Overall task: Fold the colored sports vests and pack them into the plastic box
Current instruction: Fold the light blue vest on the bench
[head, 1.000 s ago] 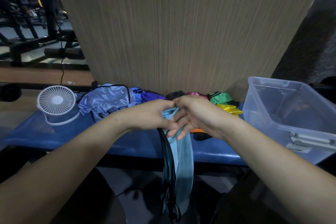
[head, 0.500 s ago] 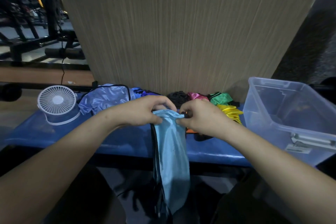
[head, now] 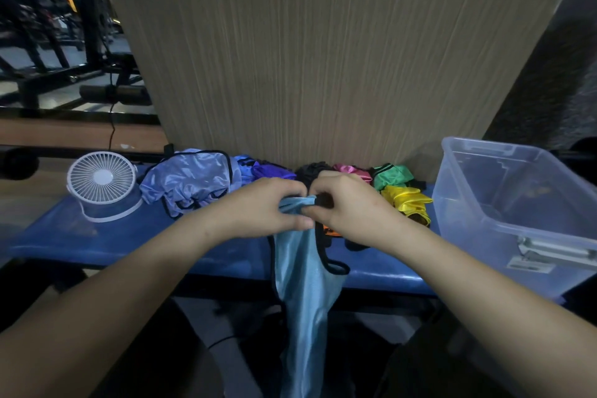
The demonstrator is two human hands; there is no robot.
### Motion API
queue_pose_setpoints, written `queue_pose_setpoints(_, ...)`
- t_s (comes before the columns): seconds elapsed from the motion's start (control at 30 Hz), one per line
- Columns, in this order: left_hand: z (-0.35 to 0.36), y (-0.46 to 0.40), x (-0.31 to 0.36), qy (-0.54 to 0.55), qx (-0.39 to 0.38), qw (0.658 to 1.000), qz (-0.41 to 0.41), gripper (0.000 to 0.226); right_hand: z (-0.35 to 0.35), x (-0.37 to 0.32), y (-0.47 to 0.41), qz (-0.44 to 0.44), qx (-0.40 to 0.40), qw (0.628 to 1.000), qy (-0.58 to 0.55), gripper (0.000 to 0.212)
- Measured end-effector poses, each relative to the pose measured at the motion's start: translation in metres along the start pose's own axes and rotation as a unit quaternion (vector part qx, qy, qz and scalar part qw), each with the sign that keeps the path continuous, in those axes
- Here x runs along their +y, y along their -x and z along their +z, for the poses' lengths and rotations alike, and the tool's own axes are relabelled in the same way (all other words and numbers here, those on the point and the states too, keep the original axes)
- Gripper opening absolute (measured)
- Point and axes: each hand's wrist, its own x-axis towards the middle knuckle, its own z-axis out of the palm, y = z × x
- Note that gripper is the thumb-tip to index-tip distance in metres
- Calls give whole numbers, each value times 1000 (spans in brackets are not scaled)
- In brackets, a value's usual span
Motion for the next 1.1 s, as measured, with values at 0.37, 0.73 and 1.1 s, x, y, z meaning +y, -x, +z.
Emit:
queue_pose_setpoints(0.37, -20, -5, 3, 16, 129, 991, 6, 8, 30, 20, 24, 94, -121, 984, -94, 35)
queue_pose_setpoints(0.73, -54, 7, -6, -59, 124, 990, -31, 11, 37, 51, 45, 120, -88, 989, -9, 27)
queue_pose_setpoints(1.1, -101, 0, -24, -144, 192, 967, -84, 23, 6, 57, 4, 87, 14, 995, 45, 17)
